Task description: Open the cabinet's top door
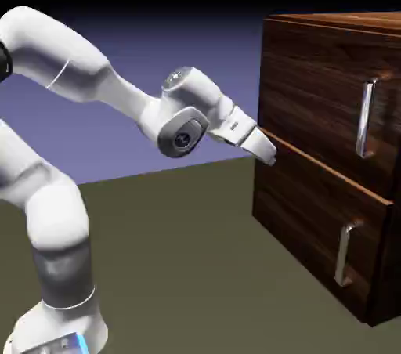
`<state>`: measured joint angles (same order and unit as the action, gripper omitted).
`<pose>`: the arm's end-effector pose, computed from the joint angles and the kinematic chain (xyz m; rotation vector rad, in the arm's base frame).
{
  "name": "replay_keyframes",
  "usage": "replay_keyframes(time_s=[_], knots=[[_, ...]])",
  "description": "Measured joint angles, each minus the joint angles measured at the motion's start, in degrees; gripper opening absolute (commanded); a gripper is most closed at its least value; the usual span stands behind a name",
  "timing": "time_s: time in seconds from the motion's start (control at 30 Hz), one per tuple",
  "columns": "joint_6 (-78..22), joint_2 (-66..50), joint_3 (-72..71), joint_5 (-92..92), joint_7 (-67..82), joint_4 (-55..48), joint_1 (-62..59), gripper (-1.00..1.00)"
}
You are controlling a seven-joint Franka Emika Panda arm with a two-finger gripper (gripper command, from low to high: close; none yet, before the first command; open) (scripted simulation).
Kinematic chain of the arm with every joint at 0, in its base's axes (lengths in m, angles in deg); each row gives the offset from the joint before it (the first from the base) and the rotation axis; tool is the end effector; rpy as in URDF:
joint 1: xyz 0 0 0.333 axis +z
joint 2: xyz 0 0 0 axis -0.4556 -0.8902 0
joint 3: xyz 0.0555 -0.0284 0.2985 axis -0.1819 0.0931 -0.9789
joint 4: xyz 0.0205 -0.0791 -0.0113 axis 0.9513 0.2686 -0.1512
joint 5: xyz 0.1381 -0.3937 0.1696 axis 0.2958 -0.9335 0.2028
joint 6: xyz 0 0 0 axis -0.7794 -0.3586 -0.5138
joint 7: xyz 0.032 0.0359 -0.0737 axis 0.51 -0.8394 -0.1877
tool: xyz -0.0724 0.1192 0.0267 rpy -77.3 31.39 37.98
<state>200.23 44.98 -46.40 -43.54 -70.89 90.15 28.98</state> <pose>0.4685 0.0091 0.3987 -2.4740 0.9290 -1.0630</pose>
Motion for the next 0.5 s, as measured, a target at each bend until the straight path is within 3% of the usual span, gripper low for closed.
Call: replay_keyframes(time_s=[0.5], knots=[[-1.13,6.63,16.71,-37.38,-24.88,-8.46,14.77,0.0]])
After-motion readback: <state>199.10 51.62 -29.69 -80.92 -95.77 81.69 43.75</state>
